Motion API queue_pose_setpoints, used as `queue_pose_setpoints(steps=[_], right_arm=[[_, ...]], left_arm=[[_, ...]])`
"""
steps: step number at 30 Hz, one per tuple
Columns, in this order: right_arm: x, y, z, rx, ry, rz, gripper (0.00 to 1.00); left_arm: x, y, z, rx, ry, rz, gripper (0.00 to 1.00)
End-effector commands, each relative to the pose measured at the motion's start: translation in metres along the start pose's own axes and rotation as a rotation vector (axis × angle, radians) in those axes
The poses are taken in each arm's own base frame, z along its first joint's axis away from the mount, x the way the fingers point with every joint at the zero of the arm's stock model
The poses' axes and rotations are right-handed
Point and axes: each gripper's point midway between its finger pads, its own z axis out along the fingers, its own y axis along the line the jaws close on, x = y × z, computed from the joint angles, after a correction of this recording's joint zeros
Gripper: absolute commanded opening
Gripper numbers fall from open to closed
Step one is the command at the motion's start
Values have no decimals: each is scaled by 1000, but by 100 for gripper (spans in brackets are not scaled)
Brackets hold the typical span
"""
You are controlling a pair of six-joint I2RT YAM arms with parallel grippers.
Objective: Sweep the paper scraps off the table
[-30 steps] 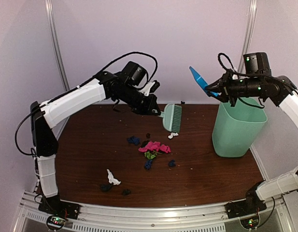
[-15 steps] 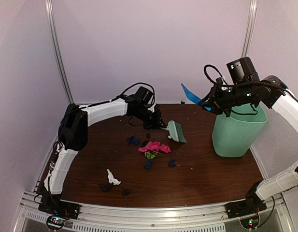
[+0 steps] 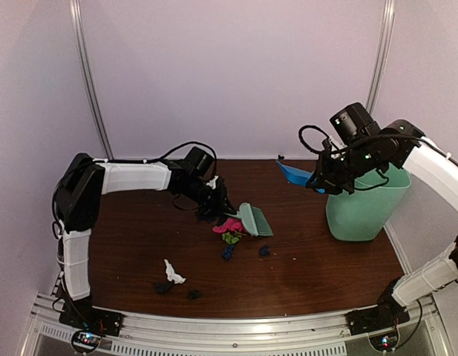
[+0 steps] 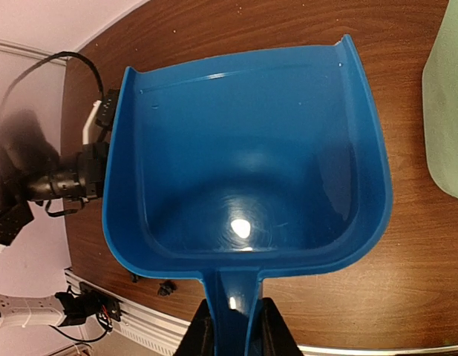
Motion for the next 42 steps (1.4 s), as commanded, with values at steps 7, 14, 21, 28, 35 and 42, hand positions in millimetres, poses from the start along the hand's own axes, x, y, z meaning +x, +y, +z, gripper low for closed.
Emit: queue_pose_setpoints(steps=[7,14,21,28,35,42], right_arm=[[36,-16,10,62,71,-152,0],[66,-16,19,92,122,-338,0],[103,-35,33,217,203,-461,0],[73,-32,5,224,23,-368,0],[63,-36,-18,193,-70,-270,0],[67,-38,-20,177,-57,-244,0]], left_arm=[[29,56,-75,-230,-110,45,0],[31,50,-114,-290,-185,161,0],[26,-12,-141,-130,-216,295,0],[53,-67,-114,41,-79,482,0],[91,-94,-46,93,88,560,0],[87,-63,6,-50,142,435,0]])
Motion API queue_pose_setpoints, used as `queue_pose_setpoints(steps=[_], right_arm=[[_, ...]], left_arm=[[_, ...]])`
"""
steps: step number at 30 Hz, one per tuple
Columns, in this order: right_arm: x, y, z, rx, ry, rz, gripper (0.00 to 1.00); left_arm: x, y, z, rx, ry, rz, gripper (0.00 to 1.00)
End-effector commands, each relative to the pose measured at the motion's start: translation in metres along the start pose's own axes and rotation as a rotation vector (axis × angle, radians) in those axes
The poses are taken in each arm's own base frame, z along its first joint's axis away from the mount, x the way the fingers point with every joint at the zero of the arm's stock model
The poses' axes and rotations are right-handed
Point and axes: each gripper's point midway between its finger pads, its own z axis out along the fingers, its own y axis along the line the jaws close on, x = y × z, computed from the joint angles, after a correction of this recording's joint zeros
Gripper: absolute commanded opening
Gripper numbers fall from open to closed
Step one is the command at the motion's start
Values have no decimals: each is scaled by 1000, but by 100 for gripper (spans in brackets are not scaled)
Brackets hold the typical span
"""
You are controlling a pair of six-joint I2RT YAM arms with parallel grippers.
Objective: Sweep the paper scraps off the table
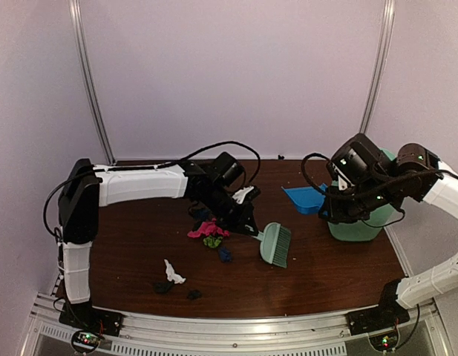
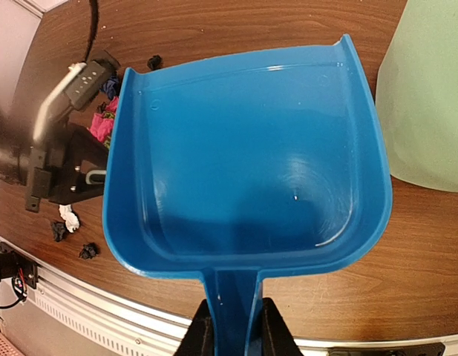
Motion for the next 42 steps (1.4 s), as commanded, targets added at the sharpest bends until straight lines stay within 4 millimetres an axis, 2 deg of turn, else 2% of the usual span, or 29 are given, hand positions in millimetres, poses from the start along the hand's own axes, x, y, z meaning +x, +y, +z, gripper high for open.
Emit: queue_pose_setpoints(steps=[1,5,10,18,21,26,28,31,33,35,39,42], right_arm=[[1,-4,2,20,-4,29,0],[6,-3,4,6,13,25,0],[14,0,13,-8,43,-5,0],[20,10,31,-28,77,-79,0],[22,16,39,-37,95,-119,0],[29,26,56,-80,104,-221,0],[40,37,65,-122,124,-288,0],[57,48,78,-140,150,-377,0],[68,54,87,-149,161,-418,0],[77,62,97,-162,167,-453,0],[87,73,115,-176,179,-509,0],[91,81,128,-188,191,-536,0]], left_arm=[[-10,19,3,-82,-9,-63,0],[5,56,-8,-271,15,-90,0],[30,101,-37,-468,20,-118,0],[55,125,-96,-702,41,-69,0],[53,117,-112,-719,33,-52,0],[28,59,-138,-554,-49,-2,0],[18,39,-152,-493,-85,6,0],[8,24,-177,-452,-132,-3,0],[5,26,-194,-462,-155,-17,0],[4,36,-211,-503,-176,-28,0],[6,74,-237,-663,-196,-34,0],[8,95,-249,-779,-209,-21,0]])
